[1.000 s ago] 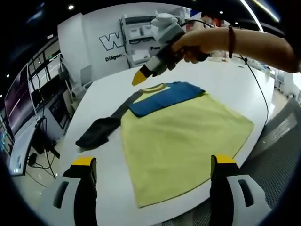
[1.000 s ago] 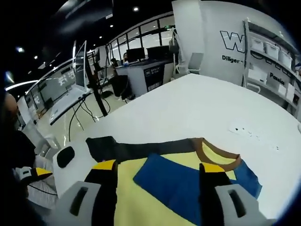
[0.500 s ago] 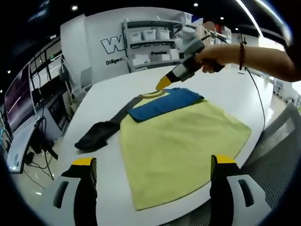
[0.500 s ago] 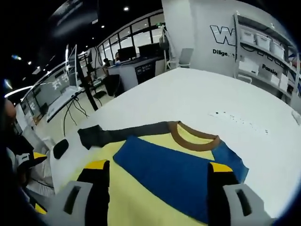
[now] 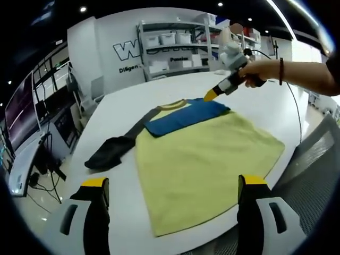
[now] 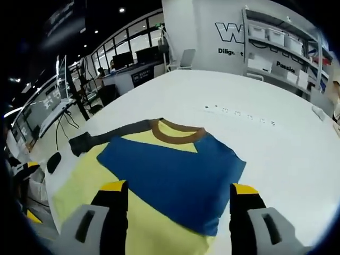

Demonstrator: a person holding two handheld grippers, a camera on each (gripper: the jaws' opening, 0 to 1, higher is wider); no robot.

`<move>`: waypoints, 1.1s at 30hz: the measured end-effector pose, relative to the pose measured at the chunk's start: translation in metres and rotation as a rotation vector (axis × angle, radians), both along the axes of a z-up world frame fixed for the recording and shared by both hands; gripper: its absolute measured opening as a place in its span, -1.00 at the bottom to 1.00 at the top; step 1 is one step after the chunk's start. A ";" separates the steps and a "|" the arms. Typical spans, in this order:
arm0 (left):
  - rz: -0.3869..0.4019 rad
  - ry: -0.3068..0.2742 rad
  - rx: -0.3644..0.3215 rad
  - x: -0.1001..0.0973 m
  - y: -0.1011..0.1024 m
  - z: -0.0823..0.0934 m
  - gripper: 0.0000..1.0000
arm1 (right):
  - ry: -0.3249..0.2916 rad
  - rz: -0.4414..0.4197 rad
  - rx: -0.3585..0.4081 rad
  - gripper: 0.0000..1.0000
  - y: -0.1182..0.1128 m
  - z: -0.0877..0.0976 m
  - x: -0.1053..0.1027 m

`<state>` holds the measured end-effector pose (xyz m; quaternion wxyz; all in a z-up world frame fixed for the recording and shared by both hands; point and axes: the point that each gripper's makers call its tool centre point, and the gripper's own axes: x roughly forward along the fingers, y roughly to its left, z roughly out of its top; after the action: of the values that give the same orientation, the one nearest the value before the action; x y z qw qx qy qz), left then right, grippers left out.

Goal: Fold the garment on the visible template until the final outline fits inside the template.

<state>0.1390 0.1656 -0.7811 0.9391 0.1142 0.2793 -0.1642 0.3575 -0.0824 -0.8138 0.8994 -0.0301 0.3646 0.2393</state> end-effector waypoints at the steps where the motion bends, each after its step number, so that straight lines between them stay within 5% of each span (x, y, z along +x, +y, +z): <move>1: -0.001 0.000 0.006 0.000 0.000 0.000 0.98 | -0.003 -0.011 0.002 0.50 -0.005 0.000 0.000; 4: -0.009 0.007 0.008 -0.001 -0.001 -0.001 0.98 | -0.007 -0.054 0.002 0.40 -0.021 -0.004 0.002; 17: 0.019 -0.019 -0.002 0.001 0.004 0.004 0.98 | -0.003 -0.157 -0.052 -0.58 -0.056 -0.033 -0.006; 24: 0.018 -0.014 -0.010 0.001 0.004 0.003 0.97 | 0.042 -0.160 -0.065 -0.71 -0.054 -0.048 -0.027; 33: 0.015 -0.002 0.010 0.000 0.005 0.001 0.97 | 0.027 -0.172 -0.108 -0.99 -0.056 -0.054 -0.022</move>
<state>0.1389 0.1708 -0.7804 0.9399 0.1172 0.2803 -0.1556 0.3355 -0.1385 -0.8678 0.9087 -0.0439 0.3903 0.1415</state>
